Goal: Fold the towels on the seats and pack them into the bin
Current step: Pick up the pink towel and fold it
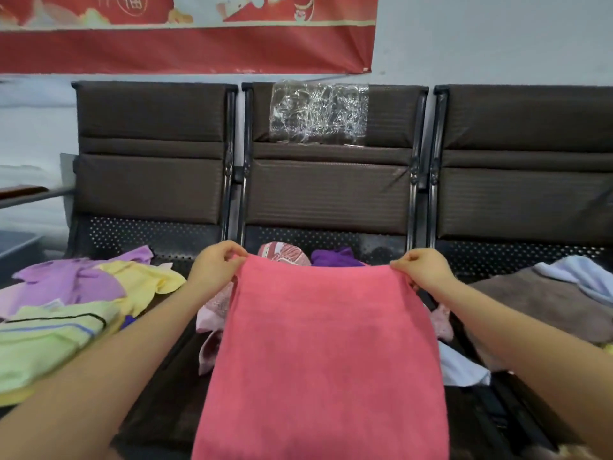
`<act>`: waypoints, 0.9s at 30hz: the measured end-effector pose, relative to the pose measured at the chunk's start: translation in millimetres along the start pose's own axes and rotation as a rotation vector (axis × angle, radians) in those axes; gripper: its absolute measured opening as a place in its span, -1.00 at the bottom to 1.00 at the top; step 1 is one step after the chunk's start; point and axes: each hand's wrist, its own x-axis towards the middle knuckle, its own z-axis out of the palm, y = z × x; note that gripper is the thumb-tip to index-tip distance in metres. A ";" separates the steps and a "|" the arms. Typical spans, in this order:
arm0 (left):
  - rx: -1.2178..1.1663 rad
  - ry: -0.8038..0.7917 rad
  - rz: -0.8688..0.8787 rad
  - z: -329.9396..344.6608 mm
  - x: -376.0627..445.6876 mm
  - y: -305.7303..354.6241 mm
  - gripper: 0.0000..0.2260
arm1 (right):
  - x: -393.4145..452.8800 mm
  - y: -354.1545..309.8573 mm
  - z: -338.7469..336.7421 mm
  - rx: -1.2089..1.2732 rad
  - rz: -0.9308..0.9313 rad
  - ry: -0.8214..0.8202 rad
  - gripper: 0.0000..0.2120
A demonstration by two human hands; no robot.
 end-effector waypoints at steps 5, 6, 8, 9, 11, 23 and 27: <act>0.149 0.081 -0.034 26.8 20.3 -20.4 -0.84 | 35.1 -3.8 18.5 -0.193 -0.115 0.015 -0.81; 0.141 0.099 -0.056 30.7 23.2 -19.1 -0.82 | 39.0 -3.9 19.4 -0.194 -0.117 0.034 -0.81; 0.124 0.130 -0.097 39.6 30.9 -23.7 -0.80 | 47.6 -1.9 29.7 -0.192 -0.118 0.073 -0.82; 0.120 0.141 -0.111 44.4 34.1 -25.6 -0.80 | 50.8 0.4 34.6 -0.199 -0.118 0.091 -0.82; 0.124 0.118 -0.146 54.8 38.9 -32.0 -0.79 | 57.5 8.8 46.9 -0.260 -0.142 0.100 -0.84; 0.307 -0.171 -0.104 52.6 1.4 -31.9 -0.69 | 5.4 26.1 23.5 -0.363 -0.006 -0.248 -0.76; 0.165 -0.307 0.084 52.7 -46.4 2.2 -0.85 | -53.8 17.7 15.0 -0.107 0.321 -0.533 -0.71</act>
